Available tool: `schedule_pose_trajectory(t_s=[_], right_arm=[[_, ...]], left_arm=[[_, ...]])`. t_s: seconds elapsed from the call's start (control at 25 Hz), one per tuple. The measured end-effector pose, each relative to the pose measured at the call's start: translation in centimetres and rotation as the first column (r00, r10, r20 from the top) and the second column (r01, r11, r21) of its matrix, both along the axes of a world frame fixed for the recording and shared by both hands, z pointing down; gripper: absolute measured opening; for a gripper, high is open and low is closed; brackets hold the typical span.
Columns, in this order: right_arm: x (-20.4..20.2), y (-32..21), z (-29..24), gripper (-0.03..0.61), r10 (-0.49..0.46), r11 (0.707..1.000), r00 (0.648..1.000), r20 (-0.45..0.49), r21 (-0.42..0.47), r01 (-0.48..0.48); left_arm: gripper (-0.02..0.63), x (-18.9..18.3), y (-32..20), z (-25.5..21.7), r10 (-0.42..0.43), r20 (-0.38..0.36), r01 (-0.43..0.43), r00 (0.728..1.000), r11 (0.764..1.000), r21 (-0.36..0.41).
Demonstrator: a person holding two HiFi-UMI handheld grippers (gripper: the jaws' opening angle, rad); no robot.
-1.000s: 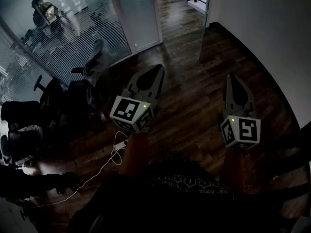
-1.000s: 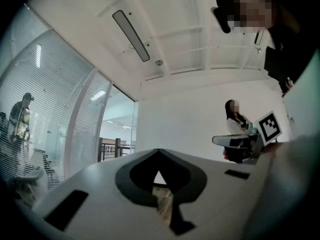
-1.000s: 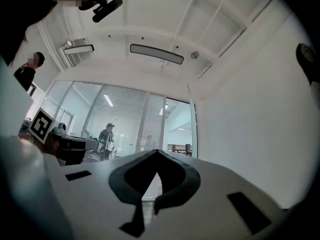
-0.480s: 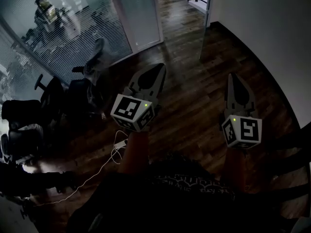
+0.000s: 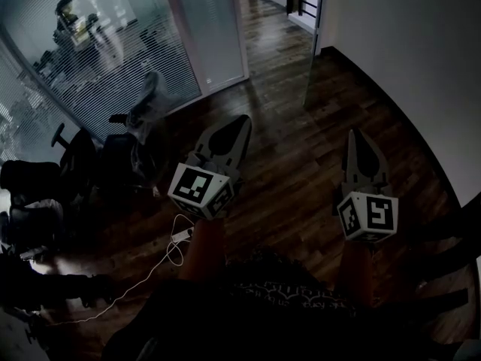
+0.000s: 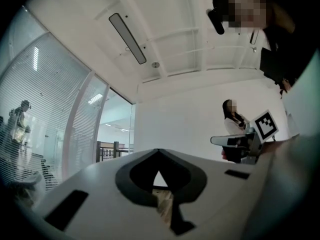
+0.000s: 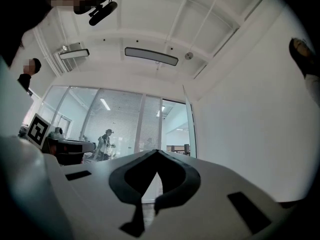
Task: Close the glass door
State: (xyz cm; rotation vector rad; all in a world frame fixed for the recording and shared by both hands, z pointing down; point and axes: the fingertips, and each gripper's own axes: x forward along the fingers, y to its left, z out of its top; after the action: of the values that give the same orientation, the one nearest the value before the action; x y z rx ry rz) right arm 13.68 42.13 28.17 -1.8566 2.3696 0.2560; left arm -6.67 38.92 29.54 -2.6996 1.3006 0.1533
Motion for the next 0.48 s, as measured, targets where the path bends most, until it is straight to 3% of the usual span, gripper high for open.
schedule_pose_trajectory(t_s=[0.48], right_arm=[[3.0,-0.2,1.0,0.003,-0.003,1.0,1.0,-0.002,-0.021,0.003]], left_arm=[[0.002,2.1,0.3,0.4,-0.039,-0.03,0.038,0.999,0.999,-0.011]])
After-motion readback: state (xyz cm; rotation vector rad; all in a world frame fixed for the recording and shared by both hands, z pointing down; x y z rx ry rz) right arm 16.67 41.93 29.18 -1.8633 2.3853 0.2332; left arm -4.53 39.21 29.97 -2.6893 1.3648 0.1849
